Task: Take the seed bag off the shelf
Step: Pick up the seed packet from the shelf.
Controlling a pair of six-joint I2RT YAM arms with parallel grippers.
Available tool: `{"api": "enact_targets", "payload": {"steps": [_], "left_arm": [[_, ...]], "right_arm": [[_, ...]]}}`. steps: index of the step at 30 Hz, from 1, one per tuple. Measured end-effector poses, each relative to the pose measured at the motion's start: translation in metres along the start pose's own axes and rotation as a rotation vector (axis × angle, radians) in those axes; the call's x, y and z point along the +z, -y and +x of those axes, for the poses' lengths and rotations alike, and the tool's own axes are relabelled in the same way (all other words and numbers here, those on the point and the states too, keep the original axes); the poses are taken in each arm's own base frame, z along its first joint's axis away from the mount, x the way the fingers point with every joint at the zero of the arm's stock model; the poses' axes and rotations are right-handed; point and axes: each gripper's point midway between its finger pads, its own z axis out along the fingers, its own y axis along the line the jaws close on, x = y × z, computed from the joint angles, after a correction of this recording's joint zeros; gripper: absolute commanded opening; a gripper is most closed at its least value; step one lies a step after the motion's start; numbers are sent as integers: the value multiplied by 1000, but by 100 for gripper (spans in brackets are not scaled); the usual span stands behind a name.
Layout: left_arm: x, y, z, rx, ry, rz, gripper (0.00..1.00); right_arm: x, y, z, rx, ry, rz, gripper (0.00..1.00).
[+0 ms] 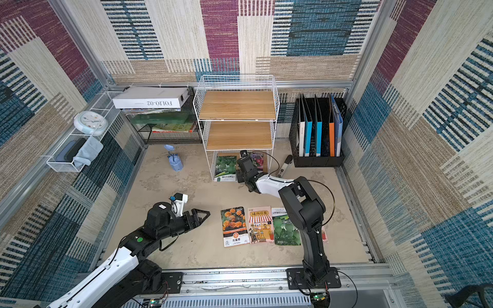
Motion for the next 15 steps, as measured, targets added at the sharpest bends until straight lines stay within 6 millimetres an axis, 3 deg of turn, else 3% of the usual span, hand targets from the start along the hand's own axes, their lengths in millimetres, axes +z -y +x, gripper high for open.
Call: {"api": "enact_targets", "payload": {"steps": [15], "left_arm": [[-7,0,-2,18,36,4,81]], "right_arm": [[32,28,1,62,-65,38,0]]}}
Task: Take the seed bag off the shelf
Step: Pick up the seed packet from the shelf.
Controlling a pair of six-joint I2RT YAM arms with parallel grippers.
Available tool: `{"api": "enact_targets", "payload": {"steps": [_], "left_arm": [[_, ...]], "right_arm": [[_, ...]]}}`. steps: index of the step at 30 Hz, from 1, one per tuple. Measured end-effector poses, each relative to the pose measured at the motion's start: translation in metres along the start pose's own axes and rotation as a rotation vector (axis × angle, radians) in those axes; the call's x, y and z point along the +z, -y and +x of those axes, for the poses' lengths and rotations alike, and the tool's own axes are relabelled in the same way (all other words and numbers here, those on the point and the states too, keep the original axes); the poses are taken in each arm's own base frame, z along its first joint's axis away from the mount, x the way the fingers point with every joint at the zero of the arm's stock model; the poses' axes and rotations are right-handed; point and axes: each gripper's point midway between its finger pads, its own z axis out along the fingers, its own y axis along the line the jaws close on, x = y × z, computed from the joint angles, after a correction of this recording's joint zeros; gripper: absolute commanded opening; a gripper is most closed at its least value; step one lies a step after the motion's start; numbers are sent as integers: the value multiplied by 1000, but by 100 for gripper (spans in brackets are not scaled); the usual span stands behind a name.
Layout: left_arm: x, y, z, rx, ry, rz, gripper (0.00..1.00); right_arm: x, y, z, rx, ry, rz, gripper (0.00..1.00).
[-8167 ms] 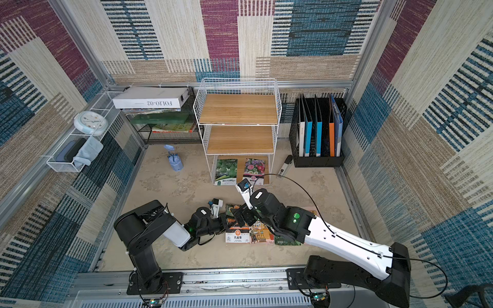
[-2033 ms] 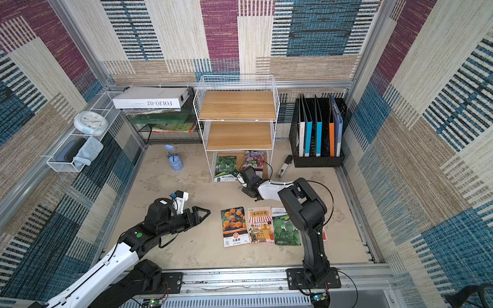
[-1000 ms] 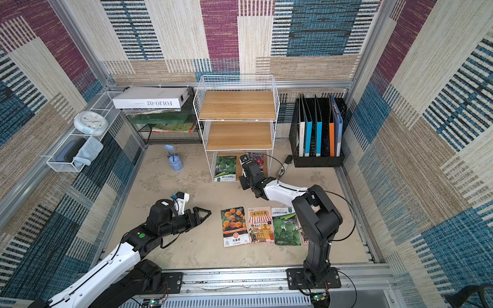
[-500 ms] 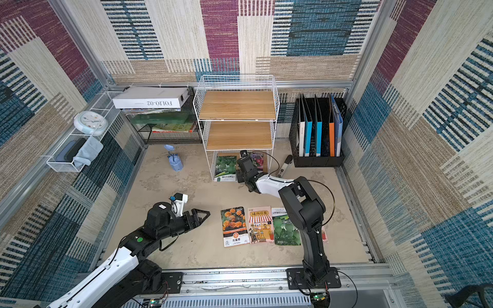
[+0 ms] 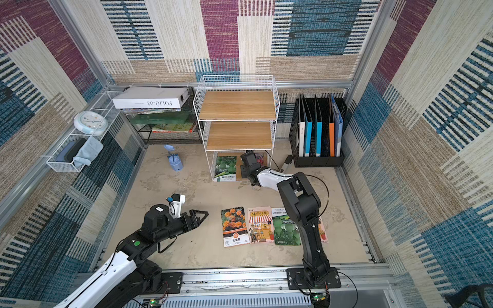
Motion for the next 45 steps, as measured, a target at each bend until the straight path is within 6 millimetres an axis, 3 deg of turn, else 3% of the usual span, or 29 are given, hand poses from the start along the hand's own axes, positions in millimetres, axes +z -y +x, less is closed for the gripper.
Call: {"api": "enact_targets", "payload": {"steps": [19,38,45], "left_arm": [[1,-4,-2,1,12,-19,81],[0,-3,-3,2,15,-16,81],[-1,-3,-2,2,15,-16,81]], "right_arm": [[18,4,13,19,-52,-28,0],[-14,4,42,42,-68,-48,0],[-19,3,42,30,-66,-38,0]]}}
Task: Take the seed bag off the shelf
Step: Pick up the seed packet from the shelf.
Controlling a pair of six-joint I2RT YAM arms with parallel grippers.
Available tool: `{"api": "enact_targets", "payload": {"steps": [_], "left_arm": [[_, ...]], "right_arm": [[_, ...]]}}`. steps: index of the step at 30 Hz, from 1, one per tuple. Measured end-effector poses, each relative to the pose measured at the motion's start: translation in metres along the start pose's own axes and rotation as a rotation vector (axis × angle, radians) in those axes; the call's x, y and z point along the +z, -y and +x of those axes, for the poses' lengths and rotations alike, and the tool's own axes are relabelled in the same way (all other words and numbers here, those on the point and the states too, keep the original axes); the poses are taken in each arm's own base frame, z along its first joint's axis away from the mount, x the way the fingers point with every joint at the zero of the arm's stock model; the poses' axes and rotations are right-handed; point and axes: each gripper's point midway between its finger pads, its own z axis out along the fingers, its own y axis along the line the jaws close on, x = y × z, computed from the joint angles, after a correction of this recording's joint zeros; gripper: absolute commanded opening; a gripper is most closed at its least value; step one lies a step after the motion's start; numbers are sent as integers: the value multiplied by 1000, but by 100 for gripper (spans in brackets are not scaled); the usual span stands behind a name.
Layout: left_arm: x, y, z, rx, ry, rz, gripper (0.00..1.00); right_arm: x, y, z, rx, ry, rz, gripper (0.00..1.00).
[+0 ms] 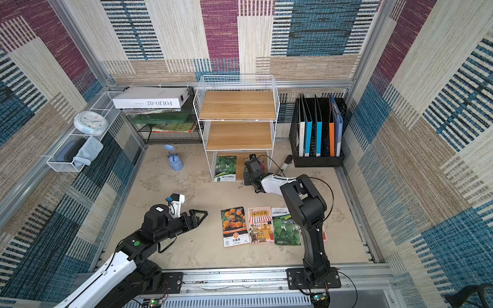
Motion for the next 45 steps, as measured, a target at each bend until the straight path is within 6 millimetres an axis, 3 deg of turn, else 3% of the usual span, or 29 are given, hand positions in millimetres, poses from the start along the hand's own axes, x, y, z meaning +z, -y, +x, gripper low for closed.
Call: {"api": "enact_targets", "payload": {"steps": [6,10,13,20,25,30,36,45], "left_arm": [[-3,2,-1,1,5,0,81],[-6,6,-4,5,11,7,81],[-8,9,-6,11,20,12,81],[-7,6,-3,6,14,5,81],[-3,1,0,-10,0,-3,81],[-2,3,-1,-14,2,3,81],[3,2,-3,-19,-1,2,81],[8,2,-4,-23,-9,-3,81]], "right_arm": [[-22,0,-23,-36,50,10,1],[-43,-4,-37,-76,96,6,24],[-53,-9,-28,-139,88,0,33],[-65,-5,17,-392,-3,23,57],[-73,5,23,-560,-6,60,78],[-72,9,21,-687,5,93,81],[-55,13,30,-812,-15,130,81],[-38,15,31,-893,-5,182,79]]}}
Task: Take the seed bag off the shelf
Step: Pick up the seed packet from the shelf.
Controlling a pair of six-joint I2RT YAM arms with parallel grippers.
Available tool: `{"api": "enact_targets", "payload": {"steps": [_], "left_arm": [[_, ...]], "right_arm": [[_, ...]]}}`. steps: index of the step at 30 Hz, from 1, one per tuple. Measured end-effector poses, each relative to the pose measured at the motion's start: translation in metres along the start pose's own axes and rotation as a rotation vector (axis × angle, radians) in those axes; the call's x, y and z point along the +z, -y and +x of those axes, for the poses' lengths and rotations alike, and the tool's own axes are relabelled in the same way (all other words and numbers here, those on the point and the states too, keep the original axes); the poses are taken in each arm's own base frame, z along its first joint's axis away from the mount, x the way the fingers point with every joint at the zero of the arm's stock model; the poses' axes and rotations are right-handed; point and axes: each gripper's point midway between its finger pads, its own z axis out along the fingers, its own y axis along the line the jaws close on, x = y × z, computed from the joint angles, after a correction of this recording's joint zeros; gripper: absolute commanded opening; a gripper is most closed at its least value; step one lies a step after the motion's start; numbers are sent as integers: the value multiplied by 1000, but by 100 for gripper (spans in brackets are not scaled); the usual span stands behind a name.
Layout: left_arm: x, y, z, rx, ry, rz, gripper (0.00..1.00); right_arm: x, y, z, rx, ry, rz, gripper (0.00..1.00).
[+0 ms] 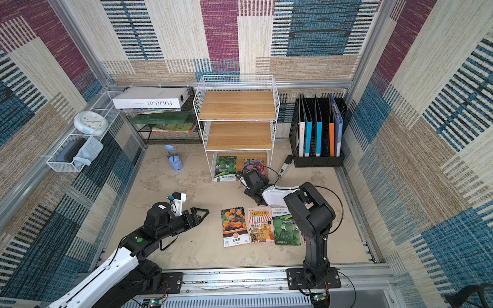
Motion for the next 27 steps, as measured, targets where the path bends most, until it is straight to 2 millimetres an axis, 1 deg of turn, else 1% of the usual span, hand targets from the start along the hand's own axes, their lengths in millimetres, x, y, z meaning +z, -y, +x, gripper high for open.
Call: {"api": "enact_targets", "payload": {"steps": [6,11,16,19,23,27], "left_arm": [[2,0,-1,-4,0,-1,81],[2,0,-1,-4,0,-1,81],[2,0,-1,-4,0,-1,81],[2,0,-1,-7,1,-1,81],[1,0,-1,-6,3,2,81],[-1,0,-1,-7,10,5,81]], "right_arm": [[10,2,-9,-13,21,61,77],[11,0,-13,-17,41,86,76],[12,-4,-13,-25,52,106,70],[14,-7,-15,-28,65,110,61],[18,-13,-16,-42,70,104,41],[20,-19,-16,-53,74,82,26]]}}
